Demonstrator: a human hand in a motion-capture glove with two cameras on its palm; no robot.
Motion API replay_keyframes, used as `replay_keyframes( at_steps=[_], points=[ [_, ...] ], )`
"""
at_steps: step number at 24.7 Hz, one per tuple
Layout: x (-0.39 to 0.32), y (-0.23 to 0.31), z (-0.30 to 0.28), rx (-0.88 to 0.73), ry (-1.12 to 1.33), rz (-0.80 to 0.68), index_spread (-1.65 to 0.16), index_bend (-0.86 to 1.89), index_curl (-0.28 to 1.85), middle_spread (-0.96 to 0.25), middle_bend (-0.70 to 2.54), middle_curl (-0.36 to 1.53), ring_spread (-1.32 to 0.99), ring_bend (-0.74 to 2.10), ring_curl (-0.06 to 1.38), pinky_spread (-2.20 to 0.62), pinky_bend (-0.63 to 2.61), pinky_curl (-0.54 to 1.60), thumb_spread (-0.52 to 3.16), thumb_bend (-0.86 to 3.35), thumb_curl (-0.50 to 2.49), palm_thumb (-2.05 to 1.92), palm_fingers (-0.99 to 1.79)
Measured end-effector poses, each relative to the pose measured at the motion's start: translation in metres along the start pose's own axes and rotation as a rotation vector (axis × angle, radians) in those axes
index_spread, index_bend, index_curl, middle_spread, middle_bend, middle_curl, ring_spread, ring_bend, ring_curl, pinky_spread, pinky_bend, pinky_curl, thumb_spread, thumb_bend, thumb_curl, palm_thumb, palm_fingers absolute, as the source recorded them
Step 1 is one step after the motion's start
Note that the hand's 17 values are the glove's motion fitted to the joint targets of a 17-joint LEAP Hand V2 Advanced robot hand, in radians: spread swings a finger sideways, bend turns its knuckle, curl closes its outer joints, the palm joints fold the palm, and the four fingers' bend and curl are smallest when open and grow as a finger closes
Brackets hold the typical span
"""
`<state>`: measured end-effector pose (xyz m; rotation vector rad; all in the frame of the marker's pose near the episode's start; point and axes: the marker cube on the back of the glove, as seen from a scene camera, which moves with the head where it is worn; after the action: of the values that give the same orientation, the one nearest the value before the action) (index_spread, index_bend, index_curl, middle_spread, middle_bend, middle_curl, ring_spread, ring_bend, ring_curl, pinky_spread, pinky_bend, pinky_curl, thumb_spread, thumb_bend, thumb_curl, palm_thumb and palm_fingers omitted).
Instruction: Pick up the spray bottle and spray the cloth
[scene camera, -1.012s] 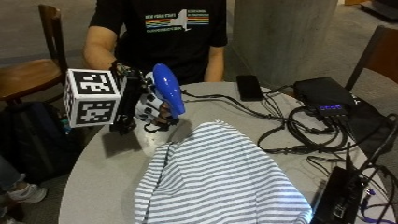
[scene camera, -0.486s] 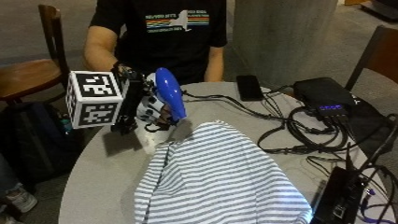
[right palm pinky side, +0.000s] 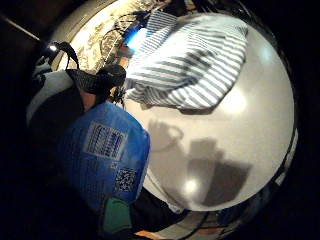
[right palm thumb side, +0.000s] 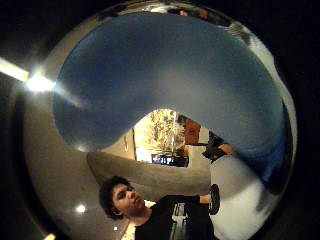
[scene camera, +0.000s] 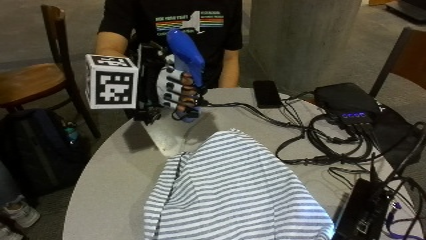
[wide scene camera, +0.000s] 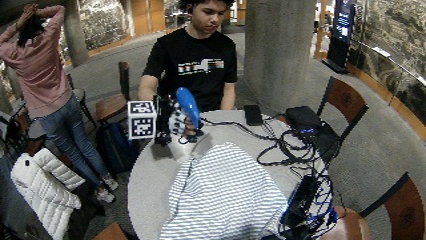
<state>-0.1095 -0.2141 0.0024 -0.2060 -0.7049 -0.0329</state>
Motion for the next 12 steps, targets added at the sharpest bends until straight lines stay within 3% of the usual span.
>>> replay_keyframes(
  at_steps=[7, 12],
  points=[
    [-0.022, 0.010, 0.077, -0.010, 0.016, -0.303, -0.19, 0.19, 0.61, -0.04, 0.37, 0.51, -0.01, 0.39, 0.41, 0.15, 0.38, 0.34, 0.46, -0.03, 0.76, 0.98, 1.19],
    [-0.015, 0.002, 0.138, -0.064, 0.027, -0.393, -0.20, 0.18, 0.61, -0.04, 0.34, 0.50, -0.01, 0.40, 0.41, 0.14, 0.36, 0.33, 0.51, -0.03, 0.75, 0.96, 1.16]
  ],
)
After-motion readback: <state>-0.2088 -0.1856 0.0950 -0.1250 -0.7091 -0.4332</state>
